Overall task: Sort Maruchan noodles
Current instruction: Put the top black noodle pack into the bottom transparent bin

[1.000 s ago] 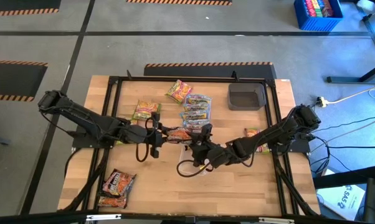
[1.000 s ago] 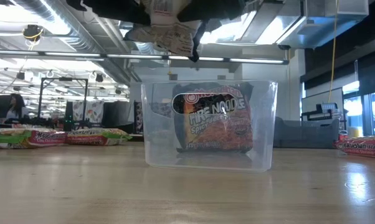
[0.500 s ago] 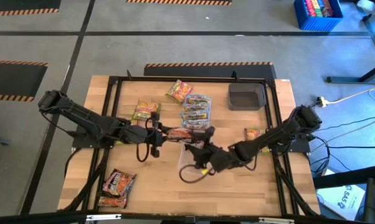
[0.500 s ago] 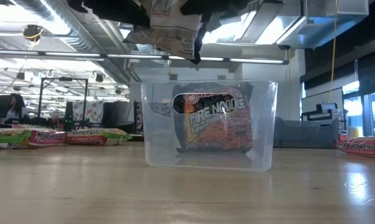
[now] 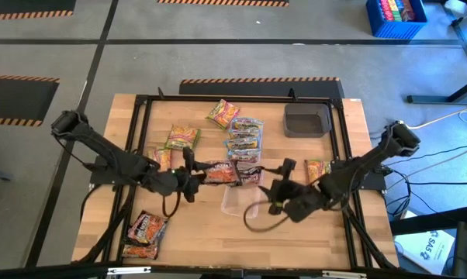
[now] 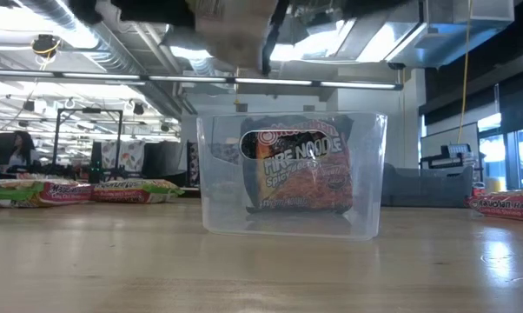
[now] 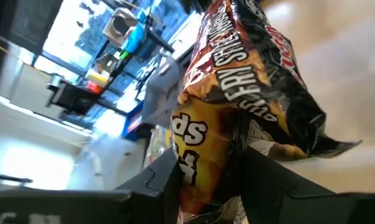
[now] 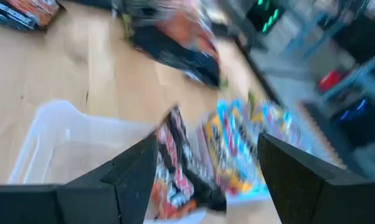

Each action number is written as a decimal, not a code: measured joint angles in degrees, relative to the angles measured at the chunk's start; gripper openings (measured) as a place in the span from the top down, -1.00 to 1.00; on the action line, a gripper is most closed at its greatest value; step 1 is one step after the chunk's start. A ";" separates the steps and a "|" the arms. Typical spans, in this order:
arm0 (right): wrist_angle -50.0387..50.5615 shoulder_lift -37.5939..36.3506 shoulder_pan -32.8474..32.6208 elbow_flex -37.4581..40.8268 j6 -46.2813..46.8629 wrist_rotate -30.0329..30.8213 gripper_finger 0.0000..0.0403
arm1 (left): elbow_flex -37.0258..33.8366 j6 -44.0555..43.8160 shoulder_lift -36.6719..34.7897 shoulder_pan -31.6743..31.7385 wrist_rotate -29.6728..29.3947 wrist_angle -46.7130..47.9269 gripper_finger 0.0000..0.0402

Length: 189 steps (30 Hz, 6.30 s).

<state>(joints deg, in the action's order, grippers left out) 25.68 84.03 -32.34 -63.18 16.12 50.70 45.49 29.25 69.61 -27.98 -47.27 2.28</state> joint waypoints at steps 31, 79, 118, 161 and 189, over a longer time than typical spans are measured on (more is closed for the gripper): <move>-58.92 -2.56 33.46 24.81 24.78 -67.35 -0.28 | 3.36 44.72 19.11 -2.77 -19.86 -29.29 0.37; -64.92 -1.22 31.88 21.81 25.44 -66.42 0.10 | 3.44 43.37 19.05 -1.51 -20.42 -32.09 0.37; -48.46 -9.29 24.93 21.78 6.42 -53.06 0.38 | 3.44 -16.62 -5.15 -7.83 6.46 0.13 0.24; -61.26 1.44 10.56 23.91 -8.46 -31.43 0.50 | 8.75 -36.61 15.25 14.16 42.52 -10.24 -0.40; -27.08 -13.74 10.53 22.47 2.99 -37.12 -0.36 | 10.00 -24.15 16.69 14.45 39.39 -5.58 0.38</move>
<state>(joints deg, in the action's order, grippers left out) -1.40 70.28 -21.80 -40.71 19.11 13.59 55.48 5.10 86.30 -13.54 -7.89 -3.30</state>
